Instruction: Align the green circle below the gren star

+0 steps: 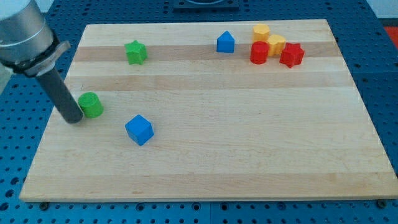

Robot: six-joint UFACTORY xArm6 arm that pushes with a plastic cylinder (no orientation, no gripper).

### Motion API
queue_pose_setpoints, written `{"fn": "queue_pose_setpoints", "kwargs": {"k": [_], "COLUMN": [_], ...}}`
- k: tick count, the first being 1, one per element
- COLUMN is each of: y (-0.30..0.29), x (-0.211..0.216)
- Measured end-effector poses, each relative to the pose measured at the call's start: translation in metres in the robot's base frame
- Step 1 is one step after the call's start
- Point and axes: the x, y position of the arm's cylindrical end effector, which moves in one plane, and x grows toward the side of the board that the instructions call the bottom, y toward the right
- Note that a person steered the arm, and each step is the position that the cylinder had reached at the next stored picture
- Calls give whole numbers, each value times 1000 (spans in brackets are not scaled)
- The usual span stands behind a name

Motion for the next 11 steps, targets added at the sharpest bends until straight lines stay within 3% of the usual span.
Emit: {"fn": "queue_pose_setpoints", "kwargs": {"k": [2,4,5,8,11], "y": [113,249,275,234,123], "x": [-35,-44,-43,-18,-53]}}
